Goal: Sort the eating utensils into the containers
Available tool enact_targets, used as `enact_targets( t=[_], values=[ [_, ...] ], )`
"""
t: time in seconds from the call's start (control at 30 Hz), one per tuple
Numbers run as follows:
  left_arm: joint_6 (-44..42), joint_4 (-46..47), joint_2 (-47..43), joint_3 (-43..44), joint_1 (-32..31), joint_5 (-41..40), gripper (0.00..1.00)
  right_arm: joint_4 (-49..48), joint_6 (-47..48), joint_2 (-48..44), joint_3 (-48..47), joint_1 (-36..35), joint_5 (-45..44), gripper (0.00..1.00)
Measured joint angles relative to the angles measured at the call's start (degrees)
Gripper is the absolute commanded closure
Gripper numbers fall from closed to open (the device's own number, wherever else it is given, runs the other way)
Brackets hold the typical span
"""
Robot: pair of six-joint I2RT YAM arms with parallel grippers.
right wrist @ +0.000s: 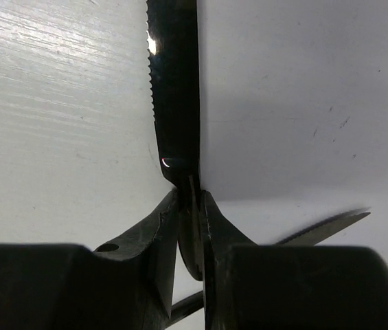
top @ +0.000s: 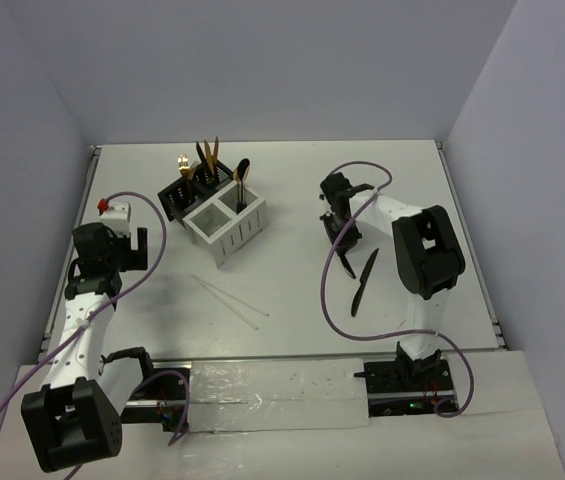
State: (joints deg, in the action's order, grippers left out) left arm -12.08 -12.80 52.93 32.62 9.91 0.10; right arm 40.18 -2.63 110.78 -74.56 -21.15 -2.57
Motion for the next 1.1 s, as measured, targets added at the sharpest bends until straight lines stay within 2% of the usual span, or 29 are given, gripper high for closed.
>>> enact_targets(
  t=[0.47, 1.1],
  values=[
    [0.0, 0.0, 0.0, 0.1, 0.0, -0.6, 0.01, -10.3, -1.6, -6.4, 9.2, -0.4, -1.6, 1.0],
    [0.0, 0.0, 0.0, 0.1, 0.0, -1.3, 0.01, -12.9, -2.5, -8.7, 11.3, -0.9, -2.4, 1.0]
  ],
)
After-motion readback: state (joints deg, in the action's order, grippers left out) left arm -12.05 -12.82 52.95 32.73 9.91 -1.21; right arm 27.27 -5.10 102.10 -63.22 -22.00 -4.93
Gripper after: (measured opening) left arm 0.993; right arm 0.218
